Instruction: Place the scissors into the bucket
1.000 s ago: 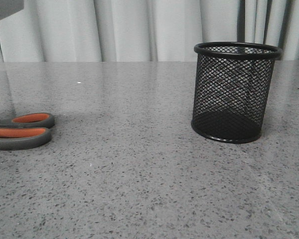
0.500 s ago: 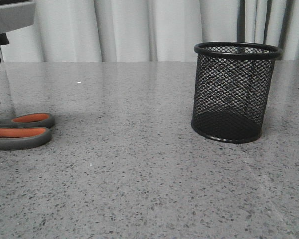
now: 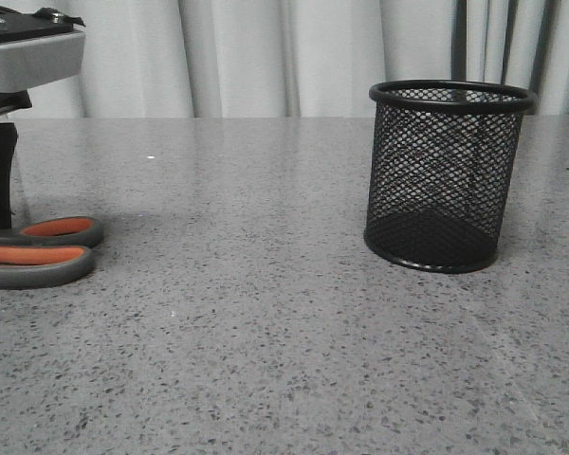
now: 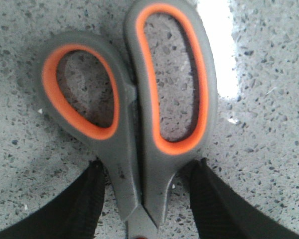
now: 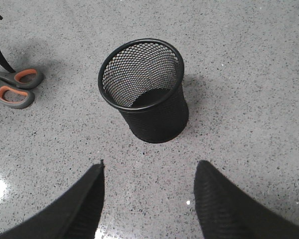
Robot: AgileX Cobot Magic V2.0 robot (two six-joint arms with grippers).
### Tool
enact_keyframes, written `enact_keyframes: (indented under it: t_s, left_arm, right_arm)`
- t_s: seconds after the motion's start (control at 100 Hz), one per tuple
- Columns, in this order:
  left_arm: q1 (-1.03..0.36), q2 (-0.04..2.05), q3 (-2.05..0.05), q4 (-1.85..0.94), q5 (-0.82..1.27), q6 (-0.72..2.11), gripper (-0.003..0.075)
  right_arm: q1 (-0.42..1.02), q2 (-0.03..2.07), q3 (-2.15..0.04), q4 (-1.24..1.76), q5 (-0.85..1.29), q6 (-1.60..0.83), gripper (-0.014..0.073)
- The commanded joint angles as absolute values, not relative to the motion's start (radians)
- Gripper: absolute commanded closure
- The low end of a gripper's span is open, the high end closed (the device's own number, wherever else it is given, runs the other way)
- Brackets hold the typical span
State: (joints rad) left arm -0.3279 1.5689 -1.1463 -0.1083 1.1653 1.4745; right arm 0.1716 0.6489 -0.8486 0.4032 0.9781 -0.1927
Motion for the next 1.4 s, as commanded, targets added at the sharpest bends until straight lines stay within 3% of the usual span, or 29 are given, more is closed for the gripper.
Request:
enact_keyframes:
  t_s: [0.0,0.18,0.25,0.4,0.83,1.04,1.39]
  left_arm:
    - [-0.336,1.565,-1.161,-0.128,1.143,1.472,0.0358]
    - [-0.336,1.565,-1.161,-0.128,1.141,1.472,0.0394]
    - [-0.336,1.565,-1.161,-0.128,1.139,1.472,0.0481]
    - [-0.336,1.565,-1.161,-0.128,1.139,1.472,0.0743]
    - [-0.336,1.436,-1.345,-0.133,1.213,1.359,0.0741]
    - [-0.340,1.315,-1.438,-0.160,1.226,1.300,0.0741]
    - [-0.558,1.177,-1.508,-0.136,1.168,1.186,0.0741]
  right_arm:
    - [0.173,0.656,-0.882,0.426,0.931,-0.206,0.0230]
    - [0.173,0.656,-0.882,0.426,0.933,-0.206,0.0230]
    - [0.173,0.656,-0.882,0.426,0.933,-0.206,0.0230]
    - [0.173,0.656,-0.882,0.426,0.933,-0.206,0.0230]
    - [0.173,0.656,-0.882,0.444,0.919,-0.206,0.0230]
    - [0.173,0.656,-0.882,0.633,0.826,-0.260,0.0230]
    - [0.173,0.696,-0.882,1.090,0.781,-0.507,0.0230]
